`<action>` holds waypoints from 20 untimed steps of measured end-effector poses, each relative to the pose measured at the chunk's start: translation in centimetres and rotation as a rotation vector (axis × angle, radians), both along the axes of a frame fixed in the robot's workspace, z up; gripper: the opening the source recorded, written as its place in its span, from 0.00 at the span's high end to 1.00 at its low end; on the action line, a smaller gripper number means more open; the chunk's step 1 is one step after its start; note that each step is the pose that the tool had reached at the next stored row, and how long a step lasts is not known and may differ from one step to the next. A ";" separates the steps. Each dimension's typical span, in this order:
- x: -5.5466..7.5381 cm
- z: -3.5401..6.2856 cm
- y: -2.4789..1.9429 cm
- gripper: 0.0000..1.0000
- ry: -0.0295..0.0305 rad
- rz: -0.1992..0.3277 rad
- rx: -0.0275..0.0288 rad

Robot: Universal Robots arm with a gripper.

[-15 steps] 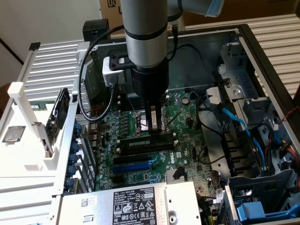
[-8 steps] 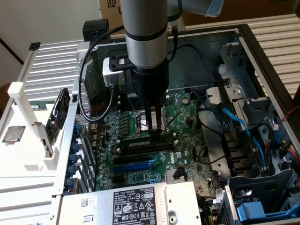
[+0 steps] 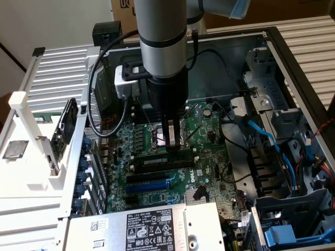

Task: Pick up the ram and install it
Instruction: 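Pick up the ram and move it above insertion slot, then insert the ram into the slot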

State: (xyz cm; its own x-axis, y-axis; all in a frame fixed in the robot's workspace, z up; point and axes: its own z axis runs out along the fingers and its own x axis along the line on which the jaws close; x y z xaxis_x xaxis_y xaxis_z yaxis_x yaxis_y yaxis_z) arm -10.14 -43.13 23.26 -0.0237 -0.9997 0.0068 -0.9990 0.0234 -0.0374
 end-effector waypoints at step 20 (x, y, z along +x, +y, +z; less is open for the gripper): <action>0.0 -0.31 0.00 0.88 0.0000 0.000 -0.0001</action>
State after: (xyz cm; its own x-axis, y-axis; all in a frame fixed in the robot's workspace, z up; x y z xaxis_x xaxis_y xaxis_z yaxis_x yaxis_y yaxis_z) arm -10.14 -43.13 22.95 -0.0237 -0.9997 0.0070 -0.9990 0.0234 -0.0374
